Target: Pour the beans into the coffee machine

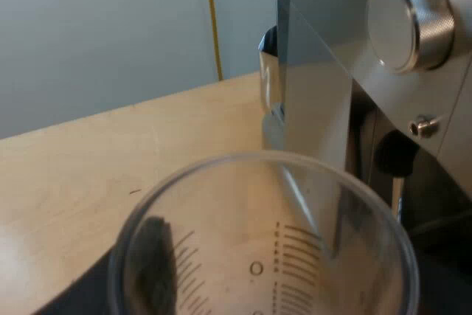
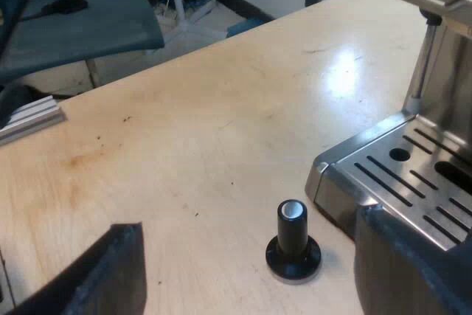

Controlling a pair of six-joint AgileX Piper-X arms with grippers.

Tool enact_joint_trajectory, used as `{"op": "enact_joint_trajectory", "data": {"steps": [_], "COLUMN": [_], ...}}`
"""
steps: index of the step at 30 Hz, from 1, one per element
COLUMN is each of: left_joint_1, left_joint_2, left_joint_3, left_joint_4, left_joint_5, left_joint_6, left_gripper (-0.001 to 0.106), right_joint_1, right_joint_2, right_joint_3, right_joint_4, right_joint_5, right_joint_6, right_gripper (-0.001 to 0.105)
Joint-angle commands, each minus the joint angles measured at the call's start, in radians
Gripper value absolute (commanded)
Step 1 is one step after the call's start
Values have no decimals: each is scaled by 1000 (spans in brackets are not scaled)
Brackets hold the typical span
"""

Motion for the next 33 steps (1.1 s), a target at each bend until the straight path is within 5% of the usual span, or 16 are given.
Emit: {"op": "enact_joint_trajectory", "data": {"steps": [1,7,14,26,33], "left_joint_1": [-1,-1,-1,-1,-1], "left_joint_2": [-9,-9,8,105,266], "left_joint_3": [72,185,283,301,301], "left_joint_4": [-159,-398,-510,-615,-711], "left_joint_5": [17,26,26,26,26], "left_joint_6": [-10,-10,-46,-82,-99], "left_gripper": [28,28,28,28,28], "right_joint_1": [1,1,1,1,1], "right_joint_2": [7,21,21,21,21], "right_joint_3": [-1,-1,-1,-1,-1], "right_joint_4": [-21,-24,-24,-24,-24], "right_joint_5": [0,0,5,0,0], "right_joint_6": [-3,-3,-3,-3,-3], "right_gripper": [62,62,62,62,62]}}
